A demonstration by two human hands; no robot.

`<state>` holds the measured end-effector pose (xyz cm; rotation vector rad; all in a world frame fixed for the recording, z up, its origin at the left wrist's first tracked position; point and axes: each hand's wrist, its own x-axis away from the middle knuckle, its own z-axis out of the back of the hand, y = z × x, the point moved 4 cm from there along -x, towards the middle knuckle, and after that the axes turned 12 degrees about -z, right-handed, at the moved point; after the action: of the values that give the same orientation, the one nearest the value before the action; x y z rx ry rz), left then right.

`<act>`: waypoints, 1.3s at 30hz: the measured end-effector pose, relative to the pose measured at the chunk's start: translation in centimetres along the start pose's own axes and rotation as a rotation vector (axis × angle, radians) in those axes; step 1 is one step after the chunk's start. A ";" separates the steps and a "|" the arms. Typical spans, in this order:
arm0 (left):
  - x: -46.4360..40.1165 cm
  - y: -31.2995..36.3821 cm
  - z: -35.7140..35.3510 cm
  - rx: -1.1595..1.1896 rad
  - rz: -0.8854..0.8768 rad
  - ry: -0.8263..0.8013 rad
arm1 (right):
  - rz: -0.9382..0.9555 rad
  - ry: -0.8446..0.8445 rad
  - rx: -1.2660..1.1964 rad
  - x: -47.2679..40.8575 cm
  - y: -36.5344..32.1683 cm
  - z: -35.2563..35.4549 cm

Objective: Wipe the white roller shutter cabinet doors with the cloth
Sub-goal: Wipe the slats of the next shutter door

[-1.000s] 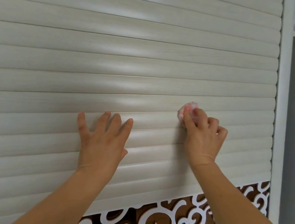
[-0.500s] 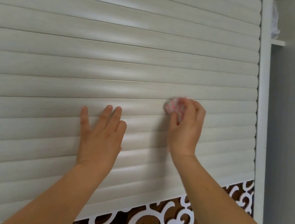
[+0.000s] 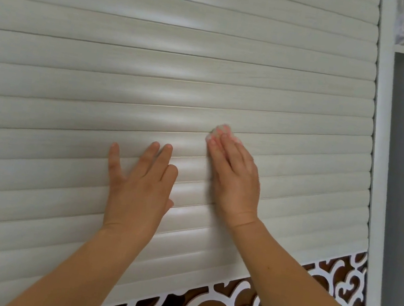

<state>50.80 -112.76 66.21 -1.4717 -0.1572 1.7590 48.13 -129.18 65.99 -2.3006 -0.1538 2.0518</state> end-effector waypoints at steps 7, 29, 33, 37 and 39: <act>0.0 0.1 -0.2 -0.008 0.016 -0.015 | -0.312 0.024 0.149 -1.5 9.1 3.2; -2.8 2.5 -0.2 -0.057 0.057 -0.090 | 0.090 -0.151 0.151 0.2 -1.1 -0.4; -2.8 2.9 -0.3 -0.114 0.113 -0.311 | 0.060 -0.153 0.196 -0.3 1.1 0.0; -3.4 3.7 0.5 -0.131 0.142 -0.395 | -0.027 -0.207 0.238 -1.1 4.0 0.9; -4.0 4.3 0.6 -0.093 0.172 -0.457 | -0.088 -0.228 0.253 -1.7 5.6 1.3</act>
<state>48.09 -117.98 67.00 -1.1501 -0.3604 2.2368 46.84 -134.94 66.89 -1.8806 -0.0039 2.1443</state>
